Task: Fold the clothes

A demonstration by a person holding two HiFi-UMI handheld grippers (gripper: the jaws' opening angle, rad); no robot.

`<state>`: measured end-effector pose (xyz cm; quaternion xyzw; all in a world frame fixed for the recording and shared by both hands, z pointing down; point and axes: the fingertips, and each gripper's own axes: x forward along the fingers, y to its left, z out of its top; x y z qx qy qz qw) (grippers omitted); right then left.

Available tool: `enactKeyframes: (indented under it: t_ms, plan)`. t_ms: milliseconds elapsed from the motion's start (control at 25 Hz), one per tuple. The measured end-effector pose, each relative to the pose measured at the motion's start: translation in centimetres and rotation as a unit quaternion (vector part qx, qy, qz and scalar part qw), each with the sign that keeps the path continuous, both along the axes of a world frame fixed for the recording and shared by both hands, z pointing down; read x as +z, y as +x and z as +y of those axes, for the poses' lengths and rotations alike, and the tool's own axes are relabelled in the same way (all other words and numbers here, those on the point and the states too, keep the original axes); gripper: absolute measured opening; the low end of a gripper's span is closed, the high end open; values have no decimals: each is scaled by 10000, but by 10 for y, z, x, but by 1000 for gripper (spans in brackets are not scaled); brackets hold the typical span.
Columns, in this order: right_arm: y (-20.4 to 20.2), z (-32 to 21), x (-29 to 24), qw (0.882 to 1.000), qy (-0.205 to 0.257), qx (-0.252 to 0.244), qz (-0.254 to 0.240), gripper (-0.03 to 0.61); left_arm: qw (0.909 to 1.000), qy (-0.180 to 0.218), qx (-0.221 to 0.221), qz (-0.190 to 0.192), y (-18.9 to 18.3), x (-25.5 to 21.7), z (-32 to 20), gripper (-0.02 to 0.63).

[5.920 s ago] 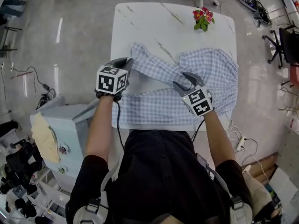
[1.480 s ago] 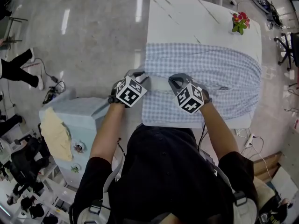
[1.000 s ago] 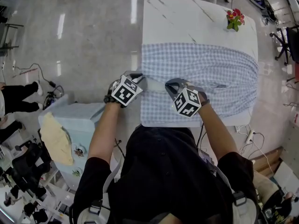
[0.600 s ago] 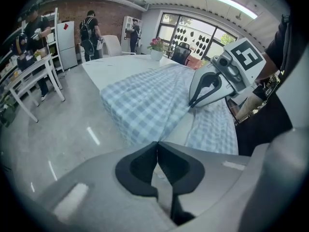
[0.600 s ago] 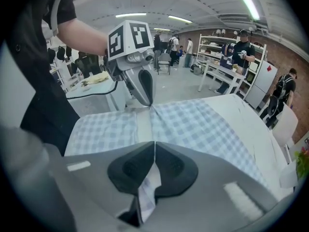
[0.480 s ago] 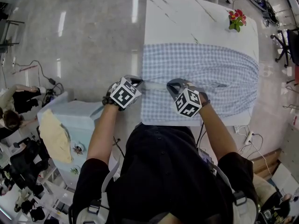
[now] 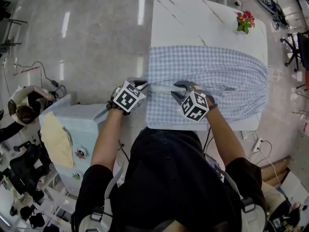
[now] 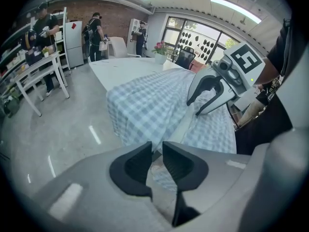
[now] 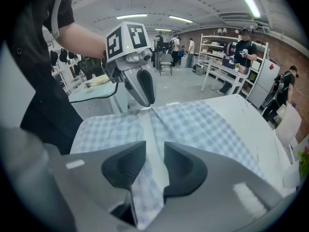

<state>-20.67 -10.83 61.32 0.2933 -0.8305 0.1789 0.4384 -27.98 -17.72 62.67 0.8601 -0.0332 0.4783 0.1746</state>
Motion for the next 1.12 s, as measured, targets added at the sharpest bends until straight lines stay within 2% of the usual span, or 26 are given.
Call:
enactKeyframes:
  t_ms: [80,240,440,640,840,1120]
  plan:
    - [2,-2,-3,9999,94,65,28,123,9998,76,-146,91,0,-6,-5,92]
    - [13,-6,-11,9993,255,286,39,129,9987,238,-339,285,5,-18,-12,95]
    - [43,8,-26,9958,374,837,43,133,9967,675,-215,393,18,-31,-2,95]
    - [97,39,-37,9897,465,1349,124,133,9958,741,-133,515,47,-46,29,97]
    - [165,84,-38,9856,532,1572,326,133,9947,826,-63,604,88,-49,64,97]
    - [288,190,-45,9794,525,1872,552,133,9928,1072,-230,489,157,-65,130,95]
